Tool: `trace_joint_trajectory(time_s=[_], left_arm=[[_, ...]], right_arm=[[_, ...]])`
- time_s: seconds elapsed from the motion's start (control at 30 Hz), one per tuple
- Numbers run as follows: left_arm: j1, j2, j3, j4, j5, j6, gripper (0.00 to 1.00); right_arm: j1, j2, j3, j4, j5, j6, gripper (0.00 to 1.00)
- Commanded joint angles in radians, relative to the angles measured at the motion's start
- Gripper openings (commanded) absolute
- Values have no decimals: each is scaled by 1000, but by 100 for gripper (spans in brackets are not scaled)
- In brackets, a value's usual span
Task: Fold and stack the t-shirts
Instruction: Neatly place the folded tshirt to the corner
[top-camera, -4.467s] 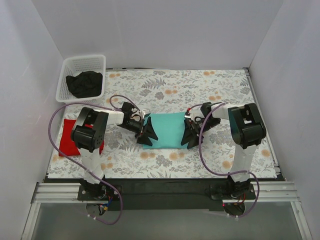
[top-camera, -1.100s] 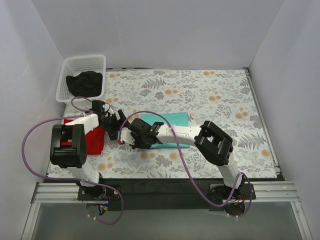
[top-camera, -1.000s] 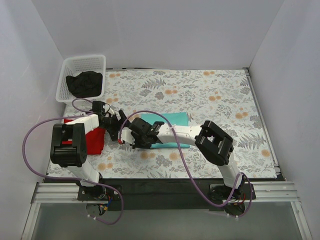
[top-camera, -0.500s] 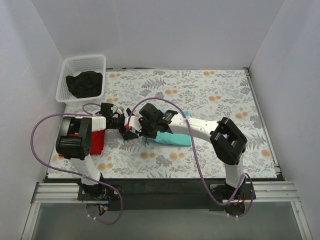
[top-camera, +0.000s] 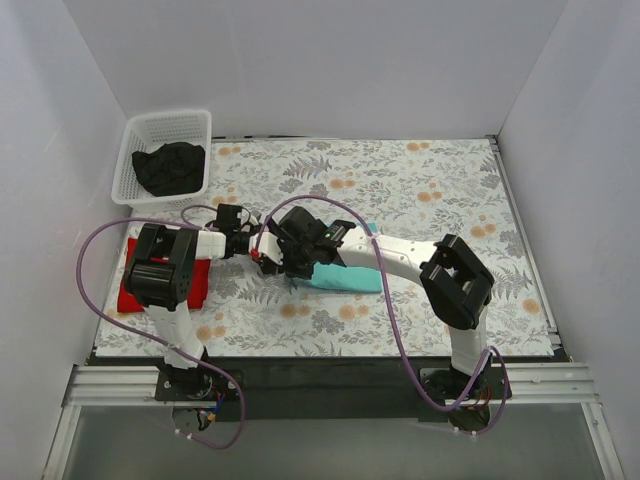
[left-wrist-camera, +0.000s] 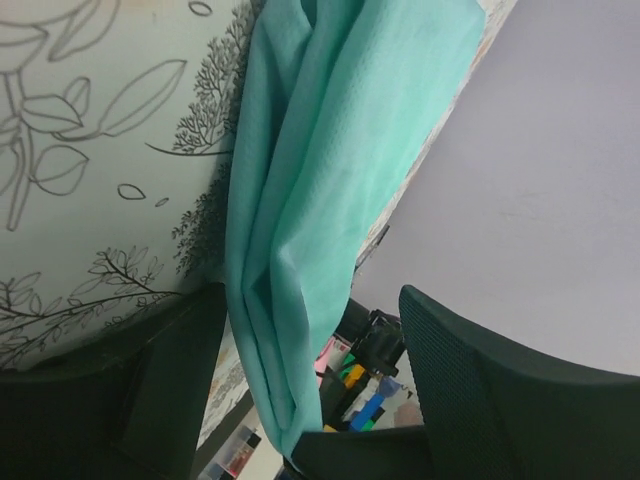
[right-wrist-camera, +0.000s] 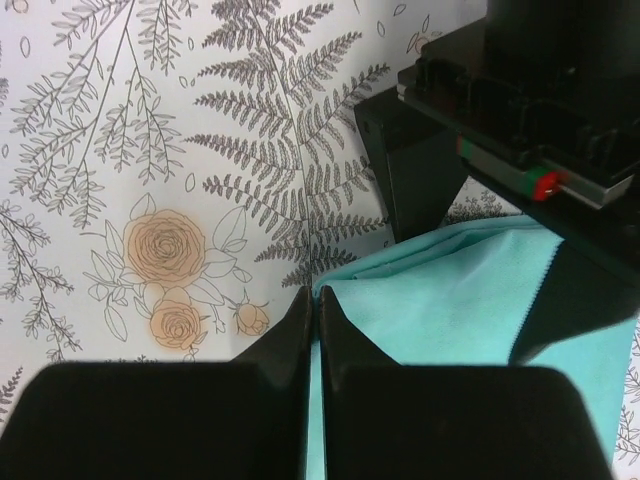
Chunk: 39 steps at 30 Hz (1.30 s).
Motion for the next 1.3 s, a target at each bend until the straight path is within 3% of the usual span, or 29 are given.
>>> trace_joint_trajectory(time_s=[0.0,0.23,0.37,0.4,0.43,0.5,0.57,0.63,0.67,0.73,0.77,1.0,1.27], left_arm=[[-6,46,25,-176,-141,105,68],[-6,57,108,-354,-156,271,45],[-7,53,170,-482,-198,402,13],[-7,51,218,-521,-230,441,0],[-6,43,242,-606,-259,525,0],[-6,37,310,-687,-316,616,0],[-6,25,347,-806,-375,734,0],[8,4,373,-886,-449,789,0],[16,-19,376,-908,-471,843,0],[33,-39,387,-967,-518,888,0],[37,-70,387,-983,-532,904,0],[115,-242,404,-1049,-603,1018,0],[212,-368,468,-1109,-705,1115,0]], right_arm=[[3,-15,78,15,-42,37,1],[17,-9,102,29,-70,74,1],[29,-6,111,31,-85,78,1],[29,-7,108,31,-91,81,5],[29,-16,102,31,-96,83,14],[26,-30,92,34,-92,94,20],[21,-58,69,32,-91,100,37],[6,-96,47,32,-95,110,47],[-2,-111,20,31,-96,115,66],[-28,-156,-8,31,-95,123,92],[-38,-171,-31,31,-90,127,98],[-147,-257,-134,14,-56,124,98],[-174,-283,-186,15,-44,124,98]])
